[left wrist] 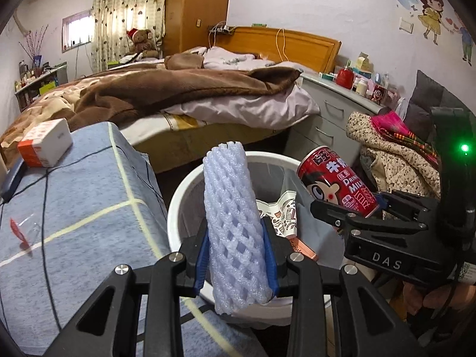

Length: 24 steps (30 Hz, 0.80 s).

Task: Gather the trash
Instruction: 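Carry the can and foam sleeve over the white bin and release both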

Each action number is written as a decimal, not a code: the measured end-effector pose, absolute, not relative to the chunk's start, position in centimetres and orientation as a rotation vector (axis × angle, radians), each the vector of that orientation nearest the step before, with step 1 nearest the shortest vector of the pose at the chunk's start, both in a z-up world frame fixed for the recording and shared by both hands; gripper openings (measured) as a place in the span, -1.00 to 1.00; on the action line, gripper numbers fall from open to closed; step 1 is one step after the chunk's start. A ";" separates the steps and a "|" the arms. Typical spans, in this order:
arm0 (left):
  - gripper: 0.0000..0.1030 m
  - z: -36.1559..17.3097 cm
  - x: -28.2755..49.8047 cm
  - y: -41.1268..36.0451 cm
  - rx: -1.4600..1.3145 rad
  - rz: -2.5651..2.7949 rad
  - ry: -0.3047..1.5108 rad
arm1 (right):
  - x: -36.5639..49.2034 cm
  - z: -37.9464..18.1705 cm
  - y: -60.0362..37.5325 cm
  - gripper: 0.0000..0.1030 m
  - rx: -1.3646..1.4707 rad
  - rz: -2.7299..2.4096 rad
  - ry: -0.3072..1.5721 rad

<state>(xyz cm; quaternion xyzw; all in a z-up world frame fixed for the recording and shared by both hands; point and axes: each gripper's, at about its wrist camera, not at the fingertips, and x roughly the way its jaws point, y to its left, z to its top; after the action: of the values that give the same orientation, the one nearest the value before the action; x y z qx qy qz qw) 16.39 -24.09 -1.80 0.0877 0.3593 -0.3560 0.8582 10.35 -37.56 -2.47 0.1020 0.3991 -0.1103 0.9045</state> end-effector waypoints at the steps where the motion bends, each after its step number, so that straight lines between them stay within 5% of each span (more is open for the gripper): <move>1: -0.35 -2.0 16.6 -24.3 0.188 -0.748 0.765 | 10.5 -2.7 -37.8 0.05 0.209 -0.228 0.832; 11: -0.33 -3.3 17.9 -25.4 0.199 -0.750 0.804 | 11.1 -3.6 -38.5 0.05 0.195 -0.238 0.871; 14: -0.11 -3.3 18.1 -25.2 0.178 -0.750 0.812 | 11.4 -3.6 -38.6 0.06 0.195 -0.237 0.876; 16: 0.22 -3.1 18.0 -25.1 0.182 -0.751 0.795 | 11.3 -3.4 -38.6 0.23 0.196 -0.232 0.862; 24: 0.23 -2.1 18.1 -24.0 0.147 -0.744 0.783 | 10.9 -2.4 -38.2 0.32 0.191 -0.231 0.823</move>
<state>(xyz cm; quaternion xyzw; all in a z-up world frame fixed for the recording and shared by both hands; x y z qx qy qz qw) 18.09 -23.95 -2.06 0.0697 0.3724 -0.3537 0.8552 10.91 -38.20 -2.42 0.0925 0.3985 -0.1119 0.9056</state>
